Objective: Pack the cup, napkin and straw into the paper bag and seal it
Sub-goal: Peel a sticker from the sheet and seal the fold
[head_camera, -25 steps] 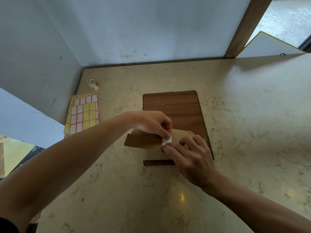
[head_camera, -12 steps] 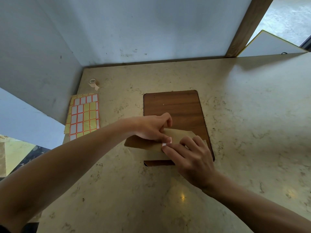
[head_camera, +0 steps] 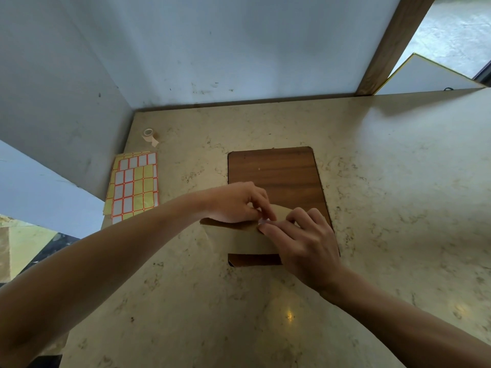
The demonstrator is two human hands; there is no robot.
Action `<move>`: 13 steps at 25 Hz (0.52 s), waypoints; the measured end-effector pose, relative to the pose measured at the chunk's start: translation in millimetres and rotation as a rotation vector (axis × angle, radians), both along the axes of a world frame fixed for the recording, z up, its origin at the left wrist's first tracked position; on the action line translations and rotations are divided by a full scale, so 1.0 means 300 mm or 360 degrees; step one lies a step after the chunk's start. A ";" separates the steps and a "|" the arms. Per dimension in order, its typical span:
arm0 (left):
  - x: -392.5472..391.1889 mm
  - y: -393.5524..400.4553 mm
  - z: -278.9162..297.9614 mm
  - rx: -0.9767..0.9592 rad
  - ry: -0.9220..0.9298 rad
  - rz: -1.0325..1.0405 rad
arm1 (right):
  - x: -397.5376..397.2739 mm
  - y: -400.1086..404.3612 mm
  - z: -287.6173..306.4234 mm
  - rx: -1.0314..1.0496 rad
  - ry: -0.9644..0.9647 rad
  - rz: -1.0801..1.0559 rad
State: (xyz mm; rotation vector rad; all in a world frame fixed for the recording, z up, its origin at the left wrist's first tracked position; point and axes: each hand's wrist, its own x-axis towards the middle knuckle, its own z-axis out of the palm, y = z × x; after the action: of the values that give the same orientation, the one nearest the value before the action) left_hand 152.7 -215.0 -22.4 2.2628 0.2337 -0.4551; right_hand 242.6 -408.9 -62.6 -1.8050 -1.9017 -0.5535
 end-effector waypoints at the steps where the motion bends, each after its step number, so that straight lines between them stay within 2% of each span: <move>1: -0.006 0.004 0.000 -0.0019 0.0057 0.0004 | 0.005 0.003 0.002 -0.0019 0.0009 -0.0004; 7: -0.012 0.031 0.027 0.0250 0.0253 -0.0017 | 0.029 0.029 0.016 -0.0141 0.0086 -0.0082; 9: -0.018 0.043 0.036 0.0239 0.0300 -0.0024 | 0.041 0.043 0.033 -0.0255 0.0133 -0.0125; 11: -0.028 0.043 0.038 0.0231 0.0247 -0.0091 | 0.057 0.063 0.060 -0.0380 0.0180 -0.0173; 13: -0.032 0.033 0.034 0.0482 0.0092 -0.0170 | 0.076 0.089 0.088 -0.0532 0.0210 -0.0219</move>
State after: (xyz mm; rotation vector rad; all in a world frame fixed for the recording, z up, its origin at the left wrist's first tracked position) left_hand 143.1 -205.0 -12.2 2.5694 0.2235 -0.5738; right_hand 265.4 -382.2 -36.1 -2.1354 -1.8749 -0.1590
